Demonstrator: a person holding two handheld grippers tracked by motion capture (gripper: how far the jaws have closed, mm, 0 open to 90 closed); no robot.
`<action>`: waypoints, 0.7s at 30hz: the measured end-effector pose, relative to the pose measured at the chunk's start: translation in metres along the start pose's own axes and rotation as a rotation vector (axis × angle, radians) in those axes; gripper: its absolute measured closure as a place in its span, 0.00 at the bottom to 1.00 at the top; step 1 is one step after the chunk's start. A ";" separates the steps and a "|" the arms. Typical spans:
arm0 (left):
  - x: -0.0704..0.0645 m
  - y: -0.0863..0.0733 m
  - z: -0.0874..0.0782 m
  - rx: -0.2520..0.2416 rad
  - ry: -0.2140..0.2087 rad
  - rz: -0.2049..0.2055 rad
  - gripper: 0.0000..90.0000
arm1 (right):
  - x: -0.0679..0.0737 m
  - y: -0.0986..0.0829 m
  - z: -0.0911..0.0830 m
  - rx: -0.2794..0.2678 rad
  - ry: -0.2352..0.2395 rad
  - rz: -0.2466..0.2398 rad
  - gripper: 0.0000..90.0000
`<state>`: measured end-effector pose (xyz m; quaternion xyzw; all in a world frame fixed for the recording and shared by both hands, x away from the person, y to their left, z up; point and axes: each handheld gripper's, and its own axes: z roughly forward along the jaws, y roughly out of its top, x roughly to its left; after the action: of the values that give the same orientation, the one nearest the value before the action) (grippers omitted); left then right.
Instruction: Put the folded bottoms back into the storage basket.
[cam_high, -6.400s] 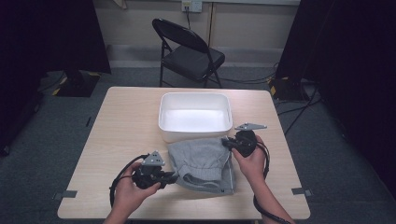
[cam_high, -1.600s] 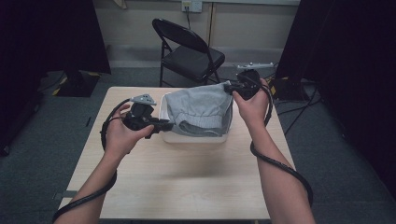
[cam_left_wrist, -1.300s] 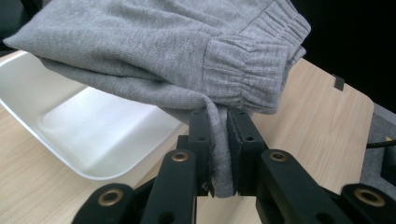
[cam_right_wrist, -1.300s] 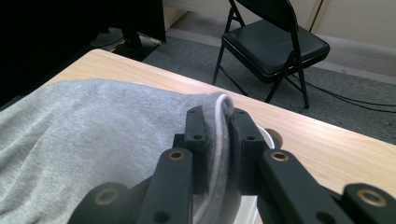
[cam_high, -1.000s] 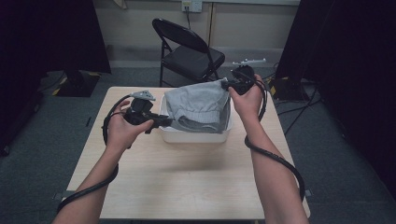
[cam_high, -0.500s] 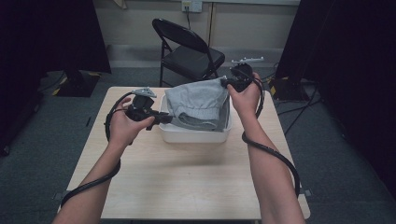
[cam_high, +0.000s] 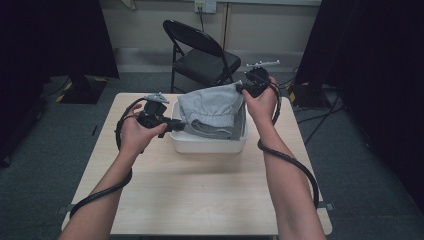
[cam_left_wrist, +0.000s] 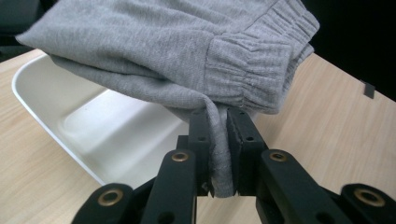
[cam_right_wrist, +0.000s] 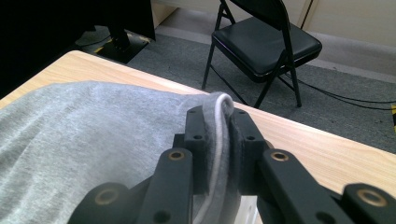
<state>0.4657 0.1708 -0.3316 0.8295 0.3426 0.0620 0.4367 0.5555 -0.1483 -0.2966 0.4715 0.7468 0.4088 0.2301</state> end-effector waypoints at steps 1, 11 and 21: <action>0.000 0.000 0.001 0.004 -0.001 -0.002 0.90 | 0.000 0.000 0.001 -0.002 0.000 0.000 0.88; 0.004 0.001 0.007 0.016 0.018 0.006 0.90 | -0.002 -0.003 0.011 0.002 -0.008 0.008 0.88; 0.008 -0.001 0.015 0.032 0.020 0.006 0.90 | -0.005 -0.005 0.020 0.006 -0.014 0.009 0.88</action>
<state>0.4775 0.1652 -0.3429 0.8368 0.3454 0.0658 0.4196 0.5698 -0.1461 -0.3117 0.4785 0.7441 0.4044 0.2321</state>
